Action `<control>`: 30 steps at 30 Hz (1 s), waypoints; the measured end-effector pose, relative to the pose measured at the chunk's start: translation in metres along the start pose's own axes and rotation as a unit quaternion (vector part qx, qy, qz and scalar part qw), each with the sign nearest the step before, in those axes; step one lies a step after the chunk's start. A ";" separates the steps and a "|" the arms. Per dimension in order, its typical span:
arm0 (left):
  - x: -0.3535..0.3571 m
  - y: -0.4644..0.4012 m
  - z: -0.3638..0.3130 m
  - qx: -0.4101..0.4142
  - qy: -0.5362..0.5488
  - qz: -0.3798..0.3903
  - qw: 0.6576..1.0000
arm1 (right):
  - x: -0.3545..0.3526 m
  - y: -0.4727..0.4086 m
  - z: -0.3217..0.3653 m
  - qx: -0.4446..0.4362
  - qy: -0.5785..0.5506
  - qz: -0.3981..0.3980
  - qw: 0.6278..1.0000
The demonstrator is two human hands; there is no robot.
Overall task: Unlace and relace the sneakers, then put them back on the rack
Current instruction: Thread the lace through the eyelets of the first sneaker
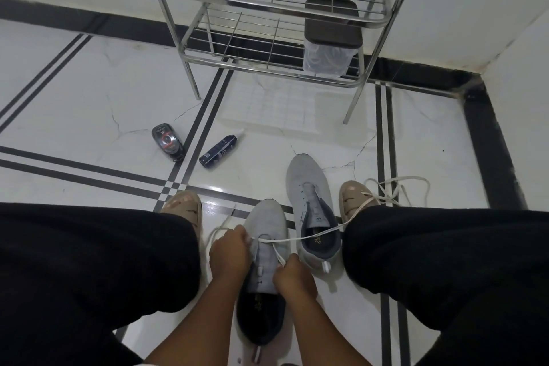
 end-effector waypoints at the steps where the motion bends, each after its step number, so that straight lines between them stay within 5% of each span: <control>1: -0.001 0.000 0.004 -0.034 0.047 -0.013 0.998 | 0.000 -0.001 0.000 0.001 -0.001 0.001 1.000; 7: 0.010 0.001 0.037 -0.229 0.237 -0.032 0.944 | 0.001 -0.005 -0.001 0.003 -0.007 0.007 1.000; 23: 0.054 0.006 0.086 -0.435 0.415 -0.095 0.793 | 0.003 -0.010 0.000 -0.006 0.000 0.021 1.000; 27: 0.023 0.012 0.069 -0.395 0.335 -0.081 0.852 | 0.006 -0.013 0.002 -0.008 -0.020 0.039 0.999; 30: -0.005 0.020 0.046 -0.312 0.256 -0.101 0.909 | 0.002 -0.015 0.008 -0.021 -0.178 0.060 0.982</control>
Point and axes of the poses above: each hand's wrist, its own y-axis away from the middle knuckle, its own x-axis out of the palm, z = x × y, the point moved 7 cm from there along -y, towards the middle knuckle, and after that the axes turned 11 degrees about x, right-handed, at the moved point
